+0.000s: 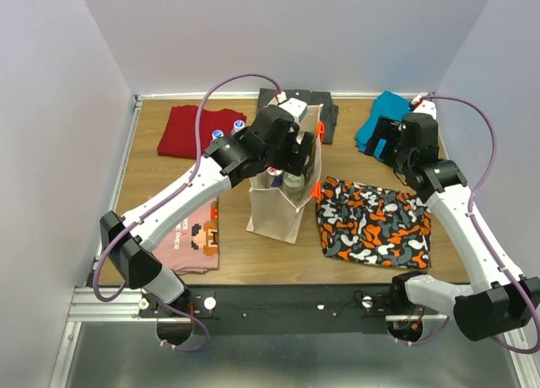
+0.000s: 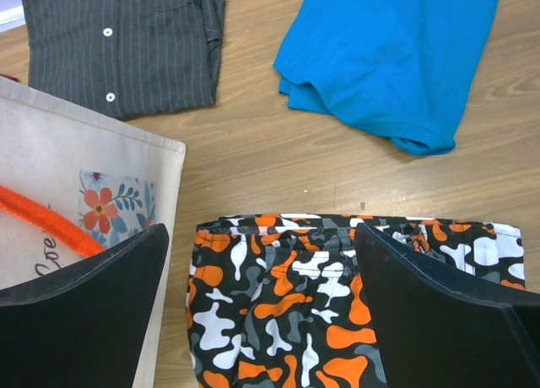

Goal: Take the beverage out of the canvas bag
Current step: Take out the drink from the canvas bag.

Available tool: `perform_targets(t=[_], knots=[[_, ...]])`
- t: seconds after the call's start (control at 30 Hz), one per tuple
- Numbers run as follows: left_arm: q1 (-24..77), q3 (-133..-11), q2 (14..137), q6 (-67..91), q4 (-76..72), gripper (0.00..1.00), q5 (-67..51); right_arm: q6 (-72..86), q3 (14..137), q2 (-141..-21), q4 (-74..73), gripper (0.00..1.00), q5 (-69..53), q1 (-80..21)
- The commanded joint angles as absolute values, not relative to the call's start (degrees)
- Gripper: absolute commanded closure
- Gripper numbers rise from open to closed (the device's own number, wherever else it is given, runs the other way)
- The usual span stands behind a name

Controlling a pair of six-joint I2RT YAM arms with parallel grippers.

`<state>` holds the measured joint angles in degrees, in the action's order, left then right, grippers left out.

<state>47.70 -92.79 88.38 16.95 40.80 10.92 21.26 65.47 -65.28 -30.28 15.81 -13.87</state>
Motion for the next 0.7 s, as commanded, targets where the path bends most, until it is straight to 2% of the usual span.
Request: perform_targets(t=[0.0, 0.27, 0.67], knots=[[47.9, -90.9, 85.3, 16.5, 38.5, 0.01, 9.3, 18.9, 64.0, -64.6, -29.4, 0.0, 12.0, -12.0], [48.0, -87.6, 85.6, 14.9, 36.1, 0.01, 8.1, 18.0, 63.9, -64.9, -33.4, 0.0, 16.8, -11.5], [50.4, -80.4, 85.7, 15.7, 32.3, 0.01, 9.1, 16.7, 61.8, -63.3, -30.7, 0.0, 16.2, -11.4]])
